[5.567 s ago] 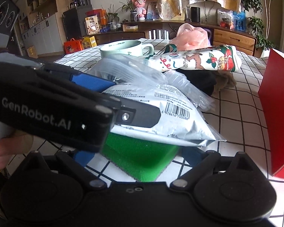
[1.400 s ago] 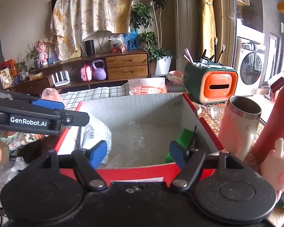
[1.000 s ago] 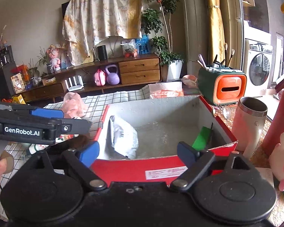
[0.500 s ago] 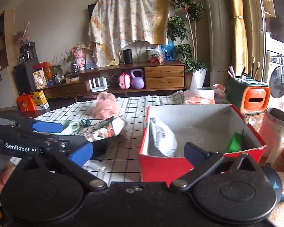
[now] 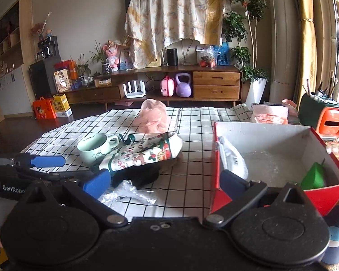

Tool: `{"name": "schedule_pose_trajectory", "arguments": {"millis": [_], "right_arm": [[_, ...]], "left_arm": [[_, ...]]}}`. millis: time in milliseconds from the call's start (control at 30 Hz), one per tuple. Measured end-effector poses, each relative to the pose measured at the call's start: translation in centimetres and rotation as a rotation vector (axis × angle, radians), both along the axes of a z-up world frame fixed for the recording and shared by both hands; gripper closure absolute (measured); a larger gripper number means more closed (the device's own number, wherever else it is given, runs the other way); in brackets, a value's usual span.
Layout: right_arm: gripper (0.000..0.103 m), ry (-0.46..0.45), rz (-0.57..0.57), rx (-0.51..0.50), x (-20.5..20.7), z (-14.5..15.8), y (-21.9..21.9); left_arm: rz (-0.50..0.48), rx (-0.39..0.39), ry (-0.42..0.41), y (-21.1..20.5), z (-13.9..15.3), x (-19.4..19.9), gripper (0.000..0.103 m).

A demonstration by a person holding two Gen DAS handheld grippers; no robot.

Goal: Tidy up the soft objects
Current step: 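Withdraw both tools from the red box toward the patterned bag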

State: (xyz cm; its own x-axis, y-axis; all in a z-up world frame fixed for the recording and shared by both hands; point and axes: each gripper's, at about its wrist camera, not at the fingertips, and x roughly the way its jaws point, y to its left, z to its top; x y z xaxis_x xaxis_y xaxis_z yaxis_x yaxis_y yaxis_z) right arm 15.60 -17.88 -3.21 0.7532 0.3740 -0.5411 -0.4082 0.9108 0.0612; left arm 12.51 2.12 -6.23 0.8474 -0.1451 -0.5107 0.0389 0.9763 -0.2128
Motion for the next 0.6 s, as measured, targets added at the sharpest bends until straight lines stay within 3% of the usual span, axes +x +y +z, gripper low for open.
{"name": "schedule_pose_trajectory", "arguments": {"millis": [200, 600], "right_arm": [[0.0, 0.024, 0.006, -0.033, 1.6, -0.7, 2.1], [0.0, 0.078, -0.001, -0.063, 7.0, -2.1, 5.3]], "left_arm": [[0.015, -0.008, 0.019, 1.7, -2.1, 0.0, 0.0], [-0.012, 0.083, 0.014, 0.8, -6.5, 0.9, 0.0]]}}
